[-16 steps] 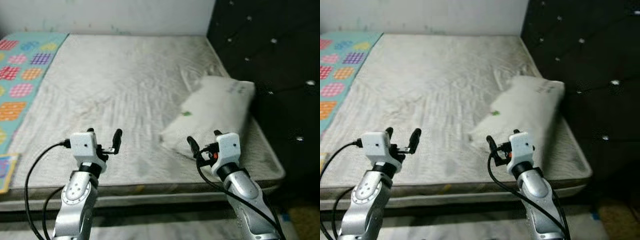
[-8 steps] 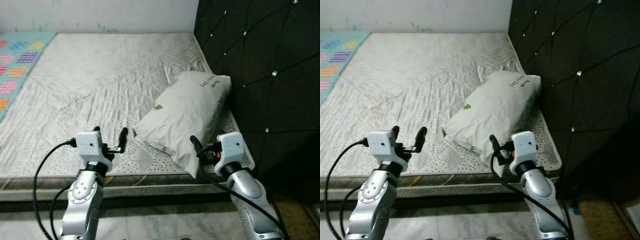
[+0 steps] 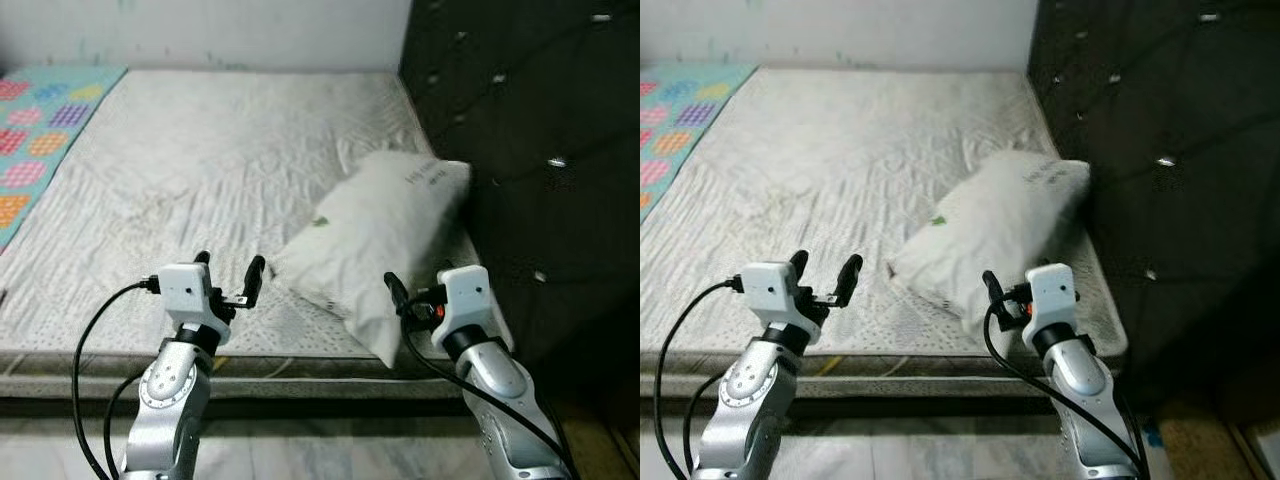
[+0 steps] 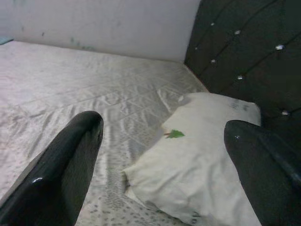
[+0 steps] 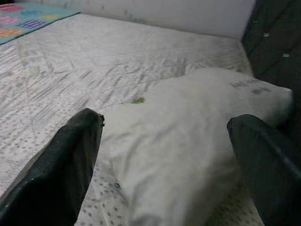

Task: Clean up the room

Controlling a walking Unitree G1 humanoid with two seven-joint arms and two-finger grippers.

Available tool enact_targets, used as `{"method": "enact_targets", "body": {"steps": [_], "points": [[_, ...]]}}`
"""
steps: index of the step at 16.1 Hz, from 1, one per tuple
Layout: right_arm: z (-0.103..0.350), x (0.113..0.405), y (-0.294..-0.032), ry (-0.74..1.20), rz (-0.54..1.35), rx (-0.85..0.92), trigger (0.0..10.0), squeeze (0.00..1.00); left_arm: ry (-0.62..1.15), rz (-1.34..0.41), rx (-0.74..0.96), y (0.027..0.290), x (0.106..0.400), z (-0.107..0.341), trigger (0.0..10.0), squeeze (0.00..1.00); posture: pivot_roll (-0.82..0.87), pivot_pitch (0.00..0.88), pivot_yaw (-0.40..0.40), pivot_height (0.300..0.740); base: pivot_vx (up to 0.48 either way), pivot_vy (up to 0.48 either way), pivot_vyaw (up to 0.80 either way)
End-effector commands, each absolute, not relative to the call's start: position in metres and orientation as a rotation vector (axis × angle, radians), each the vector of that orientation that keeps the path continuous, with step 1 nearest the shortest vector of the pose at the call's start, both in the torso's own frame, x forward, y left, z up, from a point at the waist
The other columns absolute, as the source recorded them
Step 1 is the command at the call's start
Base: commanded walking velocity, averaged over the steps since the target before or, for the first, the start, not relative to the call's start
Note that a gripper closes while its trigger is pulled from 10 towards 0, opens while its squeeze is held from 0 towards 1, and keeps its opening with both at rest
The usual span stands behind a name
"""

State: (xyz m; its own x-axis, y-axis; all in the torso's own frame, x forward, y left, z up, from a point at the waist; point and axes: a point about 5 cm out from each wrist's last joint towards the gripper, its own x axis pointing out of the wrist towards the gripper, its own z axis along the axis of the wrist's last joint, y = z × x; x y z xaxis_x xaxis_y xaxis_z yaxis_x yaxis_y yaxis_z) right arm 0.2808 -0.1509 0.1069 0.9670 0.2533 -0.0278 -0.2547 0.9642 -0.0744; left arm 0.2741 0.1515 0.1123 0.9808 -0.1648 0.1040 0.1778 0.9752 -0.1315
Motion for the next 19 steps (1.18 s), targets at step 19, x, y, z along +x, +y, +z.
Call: {"method": "enact_targets", "body": {"steps": [19], "points": [[0.1065,0.2817,-0.1523,0.029,0.253,-0.085,10.0,0.00,-0.066,-0.133,-0.144,0.1544,0.2756,0.1076,10.0,0.00,-0.11,0.112,-0.019,0.740,0.066,-0.134,-0.08]]}}
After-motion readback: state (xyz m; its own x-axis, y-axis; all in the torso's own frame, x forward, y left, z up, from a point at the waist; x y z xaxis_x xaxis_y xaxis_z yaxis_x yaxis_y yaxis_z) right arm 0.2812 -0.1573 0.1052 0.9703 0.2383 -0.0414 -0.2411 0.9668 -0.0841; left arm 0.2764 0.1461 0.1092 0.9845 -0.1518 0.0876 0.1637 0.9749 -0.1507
